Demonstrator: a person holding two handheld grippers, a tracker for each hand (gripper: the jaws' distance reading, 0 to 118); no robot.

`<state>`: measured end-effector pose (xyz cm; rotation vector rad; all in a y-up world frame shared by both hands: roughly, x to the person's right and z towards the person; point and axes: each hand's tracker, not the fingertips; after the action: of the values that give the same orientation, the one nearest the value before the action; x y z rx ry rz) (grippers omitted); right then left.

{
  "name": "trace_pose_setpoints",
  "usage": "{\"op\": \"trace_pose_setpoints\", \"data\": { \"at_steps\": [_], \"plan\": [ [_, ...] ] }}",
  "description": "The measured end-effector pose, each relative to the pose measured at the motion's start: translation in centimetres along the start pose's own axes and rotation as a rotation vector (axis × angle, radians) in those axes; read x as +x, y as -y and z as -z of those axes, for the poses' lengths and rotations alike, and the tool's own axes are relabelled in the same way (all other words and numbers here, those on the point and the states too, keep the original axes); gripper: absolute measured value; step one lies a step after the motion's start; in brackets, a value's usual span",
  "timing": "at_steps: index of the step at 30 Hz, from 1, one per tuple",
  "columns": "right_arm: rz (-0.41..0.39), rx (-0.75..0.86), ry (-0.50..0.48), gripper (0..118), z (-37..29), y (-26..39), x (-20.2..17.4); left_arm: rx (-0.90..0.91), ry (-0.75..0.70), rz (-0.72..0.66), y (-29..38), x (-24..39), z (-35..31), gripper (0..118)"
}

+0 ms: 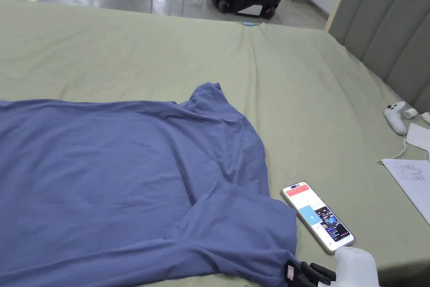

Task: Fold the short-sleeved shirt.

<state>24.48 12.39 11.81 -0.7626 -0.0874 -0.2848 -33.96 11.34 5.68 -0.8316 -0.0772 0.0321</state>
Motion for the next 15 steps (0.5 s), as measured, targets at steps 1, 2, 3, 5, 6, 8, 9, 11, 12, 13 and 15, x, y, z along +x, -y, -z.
{"op": "trace_pose_setpoints", "data": {
  "at_steps": [1,2,3,5,6,8,9,11,12,13,15],
  "plan": [
    [0.0,-0.004,-0.012,5,0.0,0.0,0.1,0.001,-0.001,-0.002,-0.1,0.3,-0.1,12],
    [-0.001,0.001,-0.016,4,-0.1,0.0,0.1,0.001,-0.002,-0.003,-0.1,0.3,-0.1,12],
    [-0.004,0.011,-0.014,4,-0.4,-0.1,0.0,0.007,-0.002,-0.004,-0.2,0.4,-0.2,12],
    [-0.01,0.044,-0.026,4,-1.3,-0.5,-0.3,0.01,0.008,-0.015,-0.5,0.2,-0.6,11],
    [-0.02,0.073,-0.026,4,-1.8,-1.1,-0.6,0.046,0.016,-0.045,-1.0,0.1,-1.3,11],
    [-0.038,0.141,-0.045,4,-2.8,-2.7,-1.2,0.095,0.066,-0.098,-3.0,0.1,-2.3,11],
    [-0.048,0.171,-0.056,4,-2.8,-4.0,-1.4,0.13,0.075,-0.082,-4.1,0.2,-2.7,11],
    [-0.059,0.189,-0.068,4,-2.2,-6.6,-1.5,0.165,0.077,-0.028,-6.8,0.4,-2.4,11],
    [-0.072,0.197,-0.059,4,-1.4,-8.3,-1.9,0.177,0.075,-0.029,-8.3,0.3,-1.9,11],
    [-0.089,0.207,-0.034,4,-0.5,-9.8,-2.2,0.2,0.094,-0.038,-9.7,0.1,-1.2,11],
    [-0.111,0.21,-0.024,4,2.1,-12.4,-2.4,0.228,0.126,-0.061,-12.6,-0.4,0.5,11]
  ]
}}
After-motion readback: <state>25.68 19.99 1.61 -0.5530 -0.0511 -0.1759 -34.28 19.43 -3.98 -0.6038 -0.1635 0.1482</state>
